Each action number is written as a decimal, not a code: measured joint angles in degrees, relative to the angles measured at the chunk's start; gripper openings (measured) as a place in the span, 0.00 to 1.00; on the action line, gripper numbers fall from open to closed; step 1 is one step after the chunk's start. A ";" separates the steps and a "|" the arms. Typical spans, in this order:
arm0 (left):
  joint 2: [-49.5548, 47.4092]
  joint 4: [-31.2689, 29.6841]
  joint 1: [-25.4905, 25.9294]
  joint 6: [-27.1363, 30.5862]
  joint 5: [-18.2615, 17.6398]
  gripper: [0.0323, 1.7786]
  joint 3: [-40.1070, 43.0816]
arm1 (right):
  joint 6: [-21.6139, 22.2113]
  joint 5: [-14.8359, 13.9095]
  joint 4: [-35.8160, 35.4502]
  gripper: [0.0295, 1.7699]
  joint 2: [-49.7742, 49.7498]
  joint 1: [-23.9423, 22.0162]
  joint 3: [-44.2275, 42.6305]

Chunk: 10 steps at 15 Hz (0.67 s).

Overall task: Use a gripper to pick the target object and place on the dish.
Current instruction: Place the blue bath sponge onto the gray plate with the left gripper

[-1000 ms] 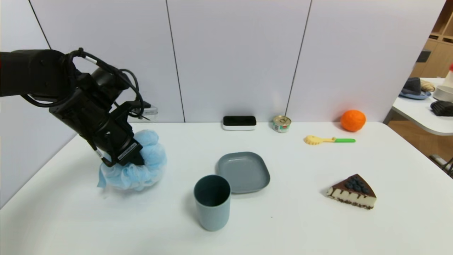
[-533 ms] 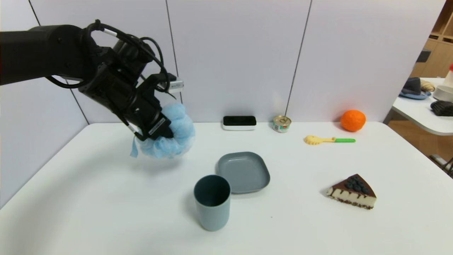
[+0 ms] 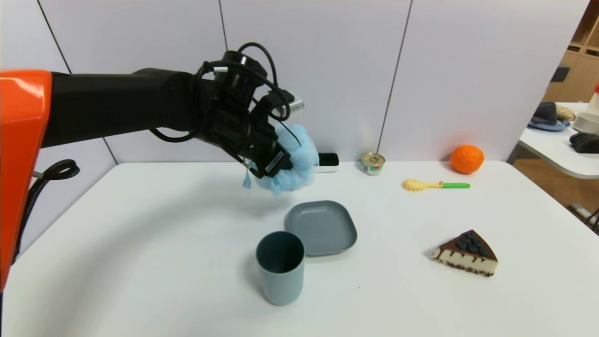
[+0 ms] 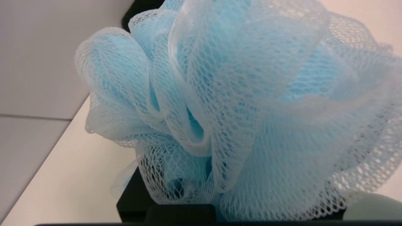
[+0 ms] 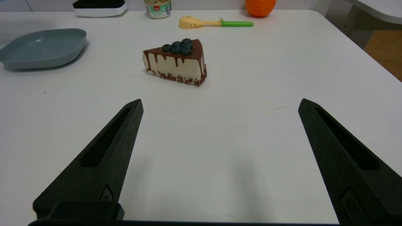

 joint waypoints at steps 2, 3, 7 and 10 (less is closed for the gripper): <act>1.34 -0.37 -1.96 -0.06 -0.26 0.41 -1.18 | -0.02 0.00 0.00 0.97 0.00 0.00 0.00; 1.99 -0.61 -2.79 -0.09 -0.41 0.41 -1.93 | 0.00 -0.01 0.00 0.97 0.00 0.00 0.00; 3.74 -1.49 -6.01 -0.34 -0.63 0.40 -2.78 | 0.00 -0.01 0.00 0.97 0.00 -0.02 0.00; 5.23 -0.89 -7.29 -0.78 -3.39 0.40 -2.73 | -0.05 0.02 0.00 0.97 0.00 -0.02 0.00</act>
